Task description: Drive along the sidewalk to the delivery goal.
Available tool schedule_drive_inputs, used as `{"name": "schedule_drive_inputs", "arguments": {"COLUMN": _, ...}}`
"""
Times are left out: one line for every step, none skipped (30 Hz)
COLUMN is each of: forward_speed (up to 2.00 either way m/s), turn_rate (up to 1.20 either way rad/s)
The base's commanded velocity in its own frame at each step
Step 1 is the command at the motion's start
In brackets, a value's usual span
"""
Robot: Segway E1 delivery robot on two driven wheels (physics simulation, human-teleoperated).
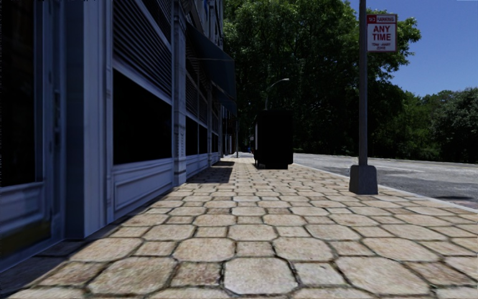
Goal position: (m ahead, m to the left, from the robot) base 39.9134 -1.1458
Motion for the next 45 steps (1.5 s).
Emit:
{"name": "schedule_drive_inputs", "arguments": {"forward_speed": 2.0, "turn_rate": 0.0}}
{"name": "schedule_drive_inputs", "arguments": {"forward_speed": 2.0, "turn_rate": 0.0}}
{"name": "schedule_drive_inputs", "arguments": {"forward_speed": 2.0, "turn_rate": 0.0}}
{"name": "schedule_drive_inputs", "arguments": {"forward_speed": 2.0, "turn_rate": 0.0}}
{"name": "schedule_drive_inputs", "arguments": {"forward_speed": 2.0, "turn_rate": 0.0}}
{"name": "schedule_drive_inputs", "arguments": {"forward_speed": 2.0, "turn_rate": 0.0}}
{"name": "schedule_drive_inputs", "arguments": {"forward_speed": 2.0, "turn_rate": 0.0}}
{"name": "schedule_drive_inputs", "arguments": {"forward_speed": 2.0, "turn_rate": 0.0}}
{"name": "schedule_drive_inputs", "arguments": {"forward_speed": 2.0, "turn_rate": 0.0}}
{"name": "schedule_drive_inputs", "arguments": {"forward_speed": 2.0, "turn_rate": 0.0}}
{"name": "schedule_drive_inputs", "arguments": {"forward_speed": 2.0, "turn_rate": 0.0}}
{"name": "schedule_drive_inputs", "arguments": {"forward_speed": 2.0, "turn_rate": 0.0}}
{"name": "schedule_drive_inputs", "arguments": {"forward_speed": 2.0, "turn_rate": 0.0}}
{"name": "schedule_drive_inputs", "arguments": {"forward_speed": 2.0, "turn_rate": 0.0}}
{"name": "schedule_drive_inputs", "arguments": {"forward_speed": 2.0, "turn_rate": 0.0}}
{"name": "schedule_drive_inputs", "arguments": {"forward_speed": 2.0, "turn_rate": 0.0}}
{"name": "schedule_drive_inputs", "arguments": {"forward_speed": 2.0, "turn_rate": 0.0}}
{"name": "schedule_drive_inputs", "arguments": {"forward_speed": 2.0, "turn_rate": 0.0}}
{"name": "schedule_drive_inputs", "arguments": {"forward_speed": 2.0, "turn_rate": 0.0}}
{"name": "schedule_drive_inputs", "arguments": {"forward_speed": 2.0, "turn_rate": 0.0}}
{"name": "schedule_drive_inputs", "arguments": {"forward_speed": 2.0, "turn_rate": 0.0}}
{"name": "schedule_drive_inputs", "arguments": {"forward_speed": 2.0, "turn_rate": 0.0}}
{"name": "schedule_drive_inputs", "arguments": {"forward_speed": 2.0, "turn_rate": 0.0}}
{"name": "schedule_drive_inputs", "arguments": {"forward_speed": 2.0, "turn_rate": 0.0}}
{"name": "schedule_drive_inputs", "arguments": {"forward_speed": 2.0, "turn_rate": 0.0}}
{"name": "schedule_drive_inputs", "arguments": {"forward_speed": 2.0, "turn_rate": 0.0}}
{"name": "schedule_drive_inputs", "arguments": {"forward_speed": 2.0, "turn_rate": 0.0}}
{"name": "schedule_drive_inputs", "arguments": {"forward_speed": 2.0, "turn_rate": 0.0}}
{"name": "schedule_drive_inputs", "arguments": {"forward_speed": 2.0, "turn_rate": 0.0}}
{"name": "schedule_drive_inputs", "arguments": {"forward_speed": 2.0, "turn_rate": 0.0}}
{"name": "schedule_drive_inputs", "arguments": {"forward_speed": 2.0, "turn_rate": 0.0}}
{"name": "schedule_drive_inputs", "arguments": {"forward_speed": 2.0, "turn_rate": 0.0}}
{"name": "schedule_drive_inputs", "arguments": {"forward_speed": 2.0, "turn_rate": 0.0}}
{"name": "schedule_drive_inputs", "arguments": {"forward_speed": 2.0, "turn_rate": 0.0}}
{"name": "schedule_drive_inputs", "arguments": {"forward_speed": 2.0, "turn_rate": 0.0}}
{"name": "schedule_drive_inputs", "arguments": {"forward_speed": 2.0, "turn_rate": 0.0}}
{"name": "schedule_drive_inputs", "arguments": {"forward_speed": 2.0, "turn_rate": 0.0}}
{"name": "schedule_drive_inputs", "arguments": {"forward_speed": 2.0, "turn_rate": 0.0}}
{"name": "schedule_drive_inputs", "arguments": {"forward_speed": 2.0, "turn_rate": 0.0}}
{"name": "schedule_drive_inputs", "arguments": {"forward_speed": 2.0, "turn_rate": 0.0}}
{"name": "schedule_drive_inputs", "arguments": {"forward_speed": 2.0, "turn_rate": 0.0}}
{"name": "schedule_drive_inputs", "arguments": {"forward_speed": 2.0, "turn_rate": 0.0}}
{"name": "schedule_drive_inputs", "arguments": {"forward_speed": 2.0, "turn_rate": 0.0}}
{"name": "schedule_drive_inputs", "arguments": {"forward_speed": 2.0, "turn_rate": 0.0}}
{"name": "schedule_drive_inputs", "arguments": {"forward_speed": 2.0, "turn_rate": 0.0}}
